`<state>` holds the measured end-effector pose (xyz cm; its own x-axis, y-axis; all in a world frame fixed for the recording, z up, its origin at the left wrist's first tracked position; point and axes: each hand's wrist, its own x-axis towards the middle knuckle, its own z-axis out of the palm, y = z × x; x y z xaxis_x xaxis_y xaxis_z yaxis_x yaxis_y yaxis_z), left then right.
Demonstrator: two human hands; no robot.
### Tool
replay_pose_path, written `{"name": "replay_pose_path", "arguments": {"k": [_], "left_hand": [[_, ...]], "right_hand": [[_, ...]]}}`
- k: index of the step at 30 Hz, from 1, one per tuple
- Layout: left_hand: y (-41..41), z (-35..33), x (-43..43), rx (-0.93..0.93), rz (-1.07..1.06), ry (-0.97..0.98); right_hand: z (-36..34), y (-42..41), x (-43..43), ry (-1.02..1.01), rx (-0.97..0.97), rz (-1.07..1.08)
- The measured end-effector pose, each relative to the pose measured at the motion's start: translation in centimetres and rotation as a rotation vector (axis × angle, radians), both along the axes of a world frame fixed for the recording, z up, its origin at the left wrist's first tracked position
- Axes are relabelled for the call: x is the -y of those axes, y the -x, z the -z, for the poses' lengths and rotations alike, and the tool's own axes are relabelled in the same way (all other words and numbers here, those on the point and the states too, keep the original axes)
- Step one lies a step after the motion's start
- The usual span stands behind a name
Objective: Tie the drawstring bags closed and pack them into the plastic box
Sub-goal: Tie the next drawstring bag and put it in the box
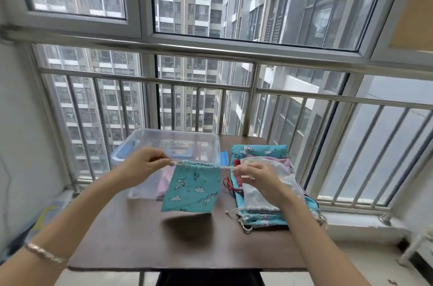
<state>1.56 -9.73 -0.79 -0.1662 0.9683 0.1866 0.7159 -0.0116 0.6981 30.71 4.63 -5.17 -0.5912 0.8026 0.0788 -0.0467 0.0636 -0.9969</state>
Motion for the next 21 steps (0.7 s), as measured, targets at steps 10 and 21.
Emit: {"name": "replay_pose_path", "arguments": {"k": [10,21], "left_hand": [[0.2,1.1,1.1,0.452,-0.095,0.006],[-5.5,-0.2,-2.3,1.016,0.200,-0.044]], "right_hand": [[0.3,0.6,0.0,0.571,-0.594,-0.121],[-3.8,6.7,1.7,0.410,-0.297,-0.173]]}}
